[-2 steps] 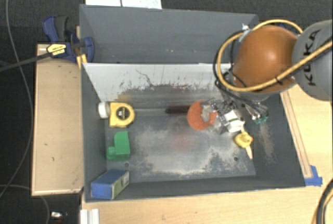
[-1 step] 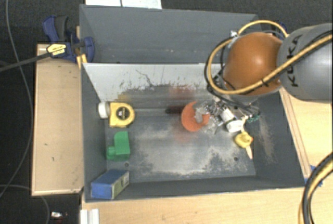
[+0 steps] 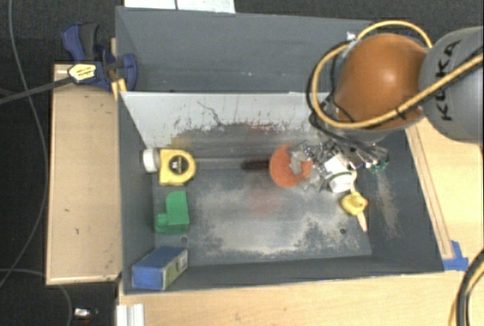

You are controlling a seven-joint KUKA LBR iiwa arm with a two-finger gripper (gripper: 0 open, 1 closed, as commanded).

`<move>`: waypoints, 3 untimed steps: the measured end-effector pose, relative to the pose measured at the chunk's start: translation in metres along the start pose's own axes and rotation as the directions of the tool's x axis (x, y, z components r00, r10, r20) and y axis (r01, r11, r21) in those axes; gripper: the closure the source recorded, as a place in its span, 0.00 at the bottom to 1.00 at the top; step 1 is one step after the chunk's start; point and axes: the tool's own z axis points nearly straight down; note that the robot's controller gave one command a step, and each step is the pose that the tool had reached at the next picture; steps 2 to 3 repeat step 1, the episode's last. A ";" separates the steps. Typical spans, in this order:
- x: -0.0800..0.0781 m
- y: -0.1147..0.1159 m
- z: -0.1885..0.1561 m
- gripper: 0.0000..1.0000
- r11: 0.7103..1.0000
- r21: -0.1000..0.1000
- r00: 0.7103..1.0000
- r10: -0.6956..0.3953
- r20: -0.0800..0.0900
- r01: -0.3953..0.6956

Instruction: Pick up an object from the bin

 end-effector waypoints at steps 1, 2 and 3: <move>-0.008 -0.006 -0.092 1.00 0.992 0.000 0.992 -0.124 0.002 0.124; -0.008 -0.006 -0.092 1.00 0.992 0.000 0.992 -0.124 0.002 0.124; -0.008 -0.006 -0.092 1.00 0.992 0.000 0.992 -0.124 0.002 0.124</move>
Offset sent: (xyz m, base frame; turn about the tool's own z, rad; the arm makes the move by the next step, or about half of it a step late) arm 0.0070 -0.0009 0.1973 0.0121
